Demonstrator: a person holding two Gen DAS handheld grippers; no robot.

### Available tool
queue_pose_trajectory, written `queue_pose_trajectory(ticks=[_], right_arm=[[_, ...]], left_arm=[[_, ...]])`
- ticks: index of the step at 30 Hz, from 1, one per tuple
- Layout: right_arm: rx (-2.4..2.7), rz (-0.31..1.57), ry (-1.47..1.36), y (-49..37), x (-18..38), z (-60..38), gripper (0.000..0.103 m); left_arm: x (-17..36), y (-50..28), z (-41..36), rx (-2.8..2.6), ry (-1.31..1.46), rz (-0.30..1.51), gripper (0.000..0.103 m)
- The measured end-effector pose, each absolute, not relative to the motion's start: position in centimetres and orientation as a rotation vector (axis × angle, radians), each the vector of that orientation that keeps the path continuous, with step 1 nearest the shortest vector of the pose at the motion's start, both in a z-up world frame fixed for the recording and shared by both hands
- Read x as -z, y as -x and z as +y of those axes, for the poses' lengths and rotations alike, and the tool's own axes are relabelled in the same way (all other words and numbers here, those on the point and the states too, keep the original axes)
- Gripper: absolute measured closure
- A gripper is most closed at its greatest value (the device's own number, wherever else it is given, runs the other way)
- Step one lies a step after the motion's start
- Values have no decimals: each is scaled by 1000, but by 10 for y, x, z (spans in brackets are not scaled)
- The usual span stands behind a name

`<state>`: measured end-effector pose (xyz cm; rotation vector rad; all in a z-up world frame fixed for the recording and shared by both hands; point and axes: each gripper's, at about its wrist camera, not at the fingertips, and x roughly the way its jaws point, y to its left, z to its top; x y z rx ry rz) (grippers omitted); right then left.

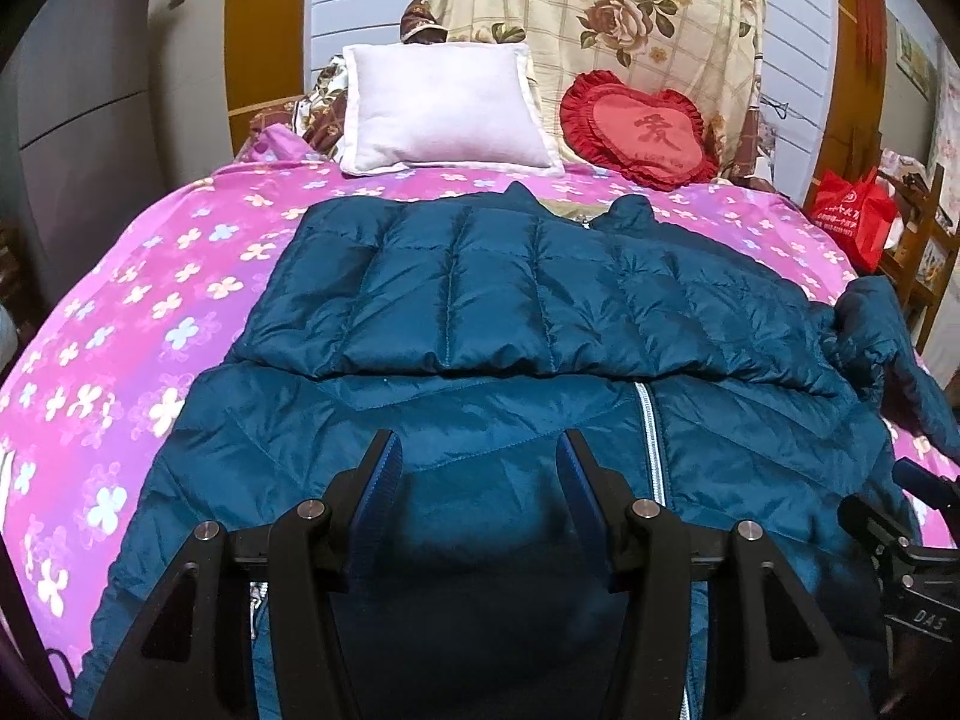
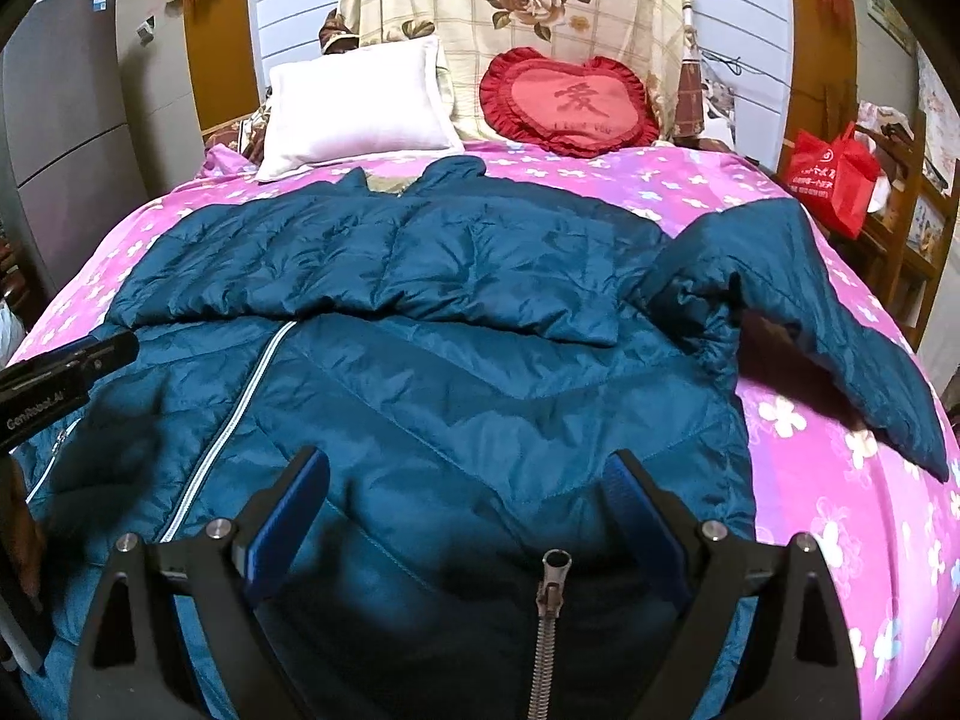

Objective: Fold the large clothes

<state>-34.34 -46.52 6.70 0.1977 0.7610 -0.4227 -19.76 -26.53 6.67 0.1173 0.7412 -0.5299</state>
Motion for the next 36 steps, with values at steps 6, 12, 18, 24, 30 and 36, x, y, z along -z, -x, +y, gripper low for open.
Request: queue_pose_trajectory(ticks=[6,12,18,24,30,36], right_arm=[[441,753,-198,345,-68,-468,8],[455,755,-211,348,-68,-473,8],[469,762,-223,348,-66,-480,8],[489,764,-235,351,-64,-488,7],[530,752,-242,360,-70,-500,7],[619,691,-232,383,-107,-545,6]], left_arm=[[-67,199,-267,539,-108,739,71],[-63,202,-274,558,-134,745,71],[-58,201,-277,567,-137,770,71],[-54,196,-275,587,-96,811,71],[-62,192,-272,605,-69,807,71],[-73,185,-265,597,-47,783,71]])
